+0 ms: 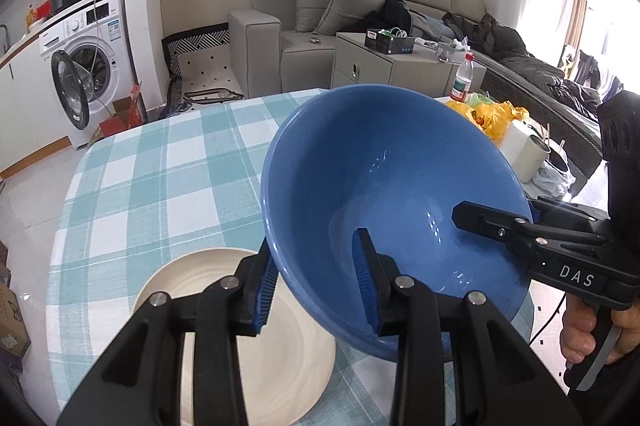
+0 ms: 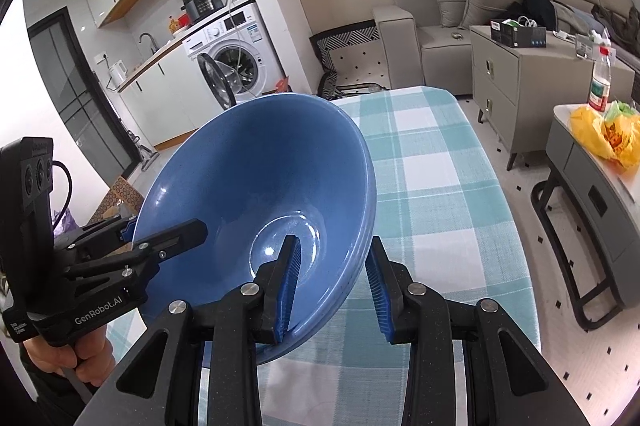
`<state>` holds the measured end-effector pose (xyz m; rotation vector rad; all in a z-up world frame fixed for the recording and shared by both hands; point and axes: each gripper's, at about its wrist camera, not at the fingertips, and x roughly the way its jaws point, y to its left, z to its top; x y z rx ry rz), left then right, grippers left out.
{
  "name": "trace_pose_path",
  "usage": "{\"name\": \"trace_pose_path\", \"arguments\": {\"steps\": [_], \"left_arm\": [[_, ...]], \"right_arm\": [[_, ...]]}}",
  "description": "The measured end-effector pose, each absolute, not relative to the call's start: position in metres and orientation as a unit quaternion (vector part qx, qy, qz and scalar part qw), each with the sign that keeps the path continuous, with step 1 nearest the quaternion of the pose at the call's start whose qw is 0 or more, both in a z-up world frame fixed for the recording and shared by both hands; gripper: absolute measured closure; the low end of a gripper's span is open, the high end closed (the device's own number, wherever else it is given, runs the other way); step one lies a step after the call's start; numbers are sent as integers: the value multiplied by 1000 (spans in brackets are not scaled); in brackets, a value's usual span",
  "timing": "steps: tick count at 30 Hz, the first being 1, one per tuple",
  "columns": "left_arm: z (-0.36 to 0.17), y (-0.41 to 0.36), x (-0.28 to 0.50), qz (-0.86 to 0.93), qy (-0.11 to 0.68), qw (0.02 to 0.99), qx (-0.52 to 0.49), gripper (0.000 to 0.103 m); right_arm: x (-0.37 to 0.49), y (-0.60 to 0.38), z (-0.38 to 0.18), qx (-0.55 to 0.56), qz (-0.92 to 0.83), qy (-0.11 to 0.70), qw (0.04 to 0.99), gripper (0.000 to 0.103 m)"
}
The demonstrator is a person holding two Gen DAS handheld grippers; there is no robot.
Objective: Organize plates and bowls
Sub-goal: 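Carry the blue bowls with both tools and set them onto the cream plates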
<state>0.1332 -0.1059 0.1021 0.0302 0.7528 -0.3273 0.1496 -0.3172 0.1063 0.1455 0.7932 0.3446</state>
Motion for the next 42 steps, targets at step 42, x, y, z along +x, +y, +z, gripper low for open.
{"name": "trace_pose_path", "arguments": {"steps": [42], "left_arm": [[56,12,118,-44,403,914,-32,68]], "right_arm": [[181,-170,65,22,259,451,854,69]]}}
